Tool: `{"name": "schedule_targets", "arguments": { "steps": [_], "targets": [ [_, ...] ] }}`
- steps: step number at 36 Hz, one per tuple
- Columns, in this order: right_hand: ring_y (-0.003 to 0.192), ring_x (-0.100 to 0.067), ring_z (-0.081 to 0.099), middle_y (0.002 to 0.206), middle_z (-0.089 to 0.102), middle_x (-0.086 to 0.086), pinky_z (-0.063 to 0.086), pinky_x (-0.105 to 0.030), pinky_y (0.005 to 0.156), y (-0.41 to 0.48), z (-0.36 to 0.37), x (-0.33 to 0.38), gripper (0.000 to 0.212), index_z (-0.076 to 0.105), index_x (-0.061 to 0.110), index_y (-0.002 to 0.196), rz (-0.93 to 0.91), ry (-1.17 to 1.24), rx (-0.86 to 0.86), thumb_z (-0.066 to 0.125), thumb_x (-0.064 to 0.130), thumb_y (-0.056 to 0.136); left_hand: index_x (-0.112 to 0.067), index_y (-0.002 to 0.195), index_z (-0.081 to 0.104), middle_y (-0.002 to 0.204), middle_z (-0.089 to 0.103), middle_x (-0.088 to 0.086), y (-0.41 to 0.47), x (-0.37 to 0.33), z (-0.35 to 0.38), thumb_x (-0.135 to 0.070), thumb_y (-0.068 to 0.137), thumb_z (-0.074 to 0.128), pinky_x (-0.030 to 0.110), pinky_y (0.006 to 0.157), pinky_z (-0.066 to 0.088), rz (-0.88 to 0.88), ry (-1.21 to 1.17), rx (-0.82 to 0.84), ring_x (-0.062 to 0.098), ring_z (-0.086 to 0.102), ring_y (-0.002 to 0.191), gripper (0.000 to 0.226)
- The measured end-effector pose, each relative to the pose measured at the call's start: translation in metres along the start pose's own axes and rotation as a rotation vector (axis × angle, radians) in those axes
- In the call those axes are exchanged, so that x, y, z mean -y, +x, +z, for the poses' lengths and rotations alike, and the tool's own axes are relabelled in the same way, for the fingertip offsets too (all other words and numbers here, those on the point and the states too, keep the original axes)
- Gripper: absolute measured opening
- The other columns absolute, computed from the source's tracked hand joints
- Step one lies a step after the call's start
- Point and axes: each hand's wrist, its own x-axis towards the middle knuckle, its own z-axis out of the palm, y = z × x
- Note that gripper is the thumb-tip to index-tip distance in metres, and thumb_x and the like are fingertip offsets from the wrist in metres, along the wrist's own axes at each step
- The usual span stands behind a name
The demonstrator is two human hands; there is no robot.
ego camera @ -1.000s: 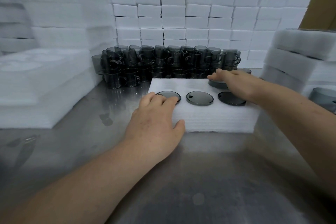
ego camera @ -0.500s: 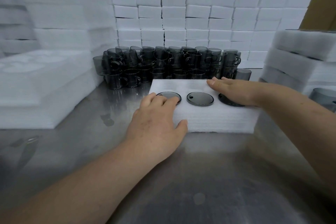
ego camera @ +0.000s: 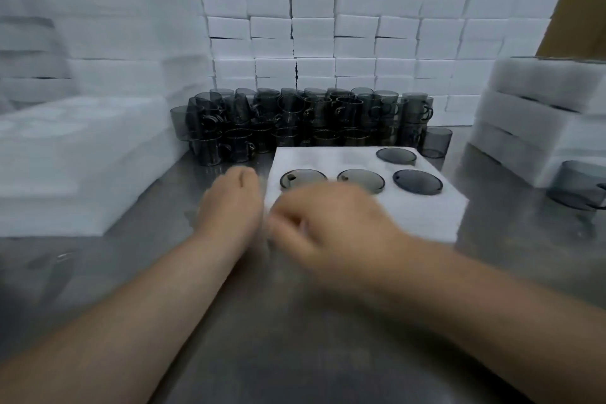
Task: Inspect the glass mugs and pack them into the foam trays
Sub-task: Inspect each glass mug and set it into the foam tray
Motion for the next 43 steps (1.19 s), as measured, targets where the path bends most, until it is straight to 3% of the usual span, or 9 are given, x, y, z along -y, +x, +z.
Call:
{"name": "schedule_targets", "arguments": {
  "steps": [4,12,18,23,30,36,39,41,43],
  "targets": [
    [0.079,-0.020,0.049,0.085,0.056,0.000,0.037,-0.033,0.067,-0.013,0.028,0.014,0.022,0.050,0.021,0.080,-0.130,0.131,0.314,0.048,0.039,0.092,-0.011,0.088,0.064,0.110,0.062,0.015,0.001,0.003,0.004,-0.031,0.098,0.028,0.038,0.090,0.041,-0.010,-0.015,0.064,0.032,0.053,0.104,0.043],
    [0.065,-0.009,0.043,0.063,0.047,0.010,0.037,-0.027,0.065,-0.008,0.032,0.002,0.021,0.049,0.027,0.071,0.039,0.334,0.266,0.054,0.035,0.090,-0.019,0.072,0.058,0.096,0.067,0.010,0.004,0.008,0.008,-0.033,0.089,0.047,0.043,0.091,0.045,-0.087,-0.039,0.055,0.032,0.059,0.097,0.024],
    [0.052,-0.002,0.046,0.054,0.056,0.012,0.040,-0.019,0.056,-0.003,0.035,-0.013,0.028,0.055,0.024,0.062,0.349,0.827,0.180,0.055,0.027,0.090,-0.016,0.069,0.058,0.095,0.067,0.012,0.020,0.008,0.010,-0.034,0.086,0.048,0.042,0.089,0.046,-0.075,0.139,0.099,0.033,0.058,0.098,0.027],
    [0.050,-0.004,0.047,0.055,0.059,0.011,0.036,-0.010,0.048,-0.002,0.036,-0.017,0.028,0.056,0.023,0.063,0.388,0.981,0.201,0.054,0.022,0.091,-0.008,0.099,0.063,0.102,0.064,0.014,0.057,0.009,0.000,-0.028,0.086,0.050,0.031,0.072,0.042,0.024,0.344,0.034,0.031,0.057,0.093,0.028],
    [0.058,-0.007,0.051,0.067,0.061,0.006,0.044,-0.027,0.063,-0.002,0.042,-0.018,0.021,0.059,0.023,0.069,0.367,0.926,0.237,0.055,0.037,0.083,-0.013,0.132,0.033,0.137,0.036,0.013,0.115,-0.001,-0.029,-0.024,0.082,0.057,0.043,0.094,0.035,0.452,1.032,-0.146,0.033,0.036,0.122,0.057],
    [0.061,-0.014,0.052,0.069,0.061,0.004,0.046,-0.035,0.066,0.000,0.045,-0.020,0.021,0.059,0.030,0.065,0.372,0.945,0.237,0.052,0.047,0.074,-0.016,0.148,0.003,0.157,-0.006,0.008,0.154,-0.016,-0.039,-0.020,0.086,0.057,0.049,0.113,0.012,0.200,1.046,-0.102,0.038,0.005,0.141,0.082],
    [0.059,-0.009,0.052,0.065,0.059,0.009,0.046,-0.031,0.066,0.000,0.046,-0.021,0.020,0.058,0.033,0.062,0.356,0.932,0.222,0.052,0.046,0.075,-0.009,0.141,0.023,0.148,0.024,0.015,0.162,-0.016,-0.038,-0.019,0.086,0.054,0.045,0.107,0.024,0.099,1.049,-0.102,0.038,0.028,0.133,0.063],
    [0.059,-0.007,0.052,0.066,0.059,0.009,0.047,-0.030,0.067,0.000,0.047,-0.021,0.020,0.057,0.033,0.061,0.344,0.924,0.213,0.052,0.045,0.077,-0.009,0.114,0.050,0.115,0.052,0.014,0.165,-0.012,-0.038,-0.018,0.085,0.053,0.040,0.096,0.033,0.092,1.070,-0.081,0.035,0.049,0.111,0.031],
    [0.060,-0.006,0.052,0.068,0.059,0.008,0.048,-0.031,0.069,0.000,0.048,-0.022,0.020,0.057,0.033,0.061,0.327,0.905,0.202,0.053,0.044,0.078,-0.010,0.091,0.055,0.093,0.056,0.011,0.165,-0.009,-0.039,-0.016,0.084,0.052,0.037,0.091,0.035,0.097,1.080,-0.065,0.032,0.053,0.097,0.010]
  ]
}}
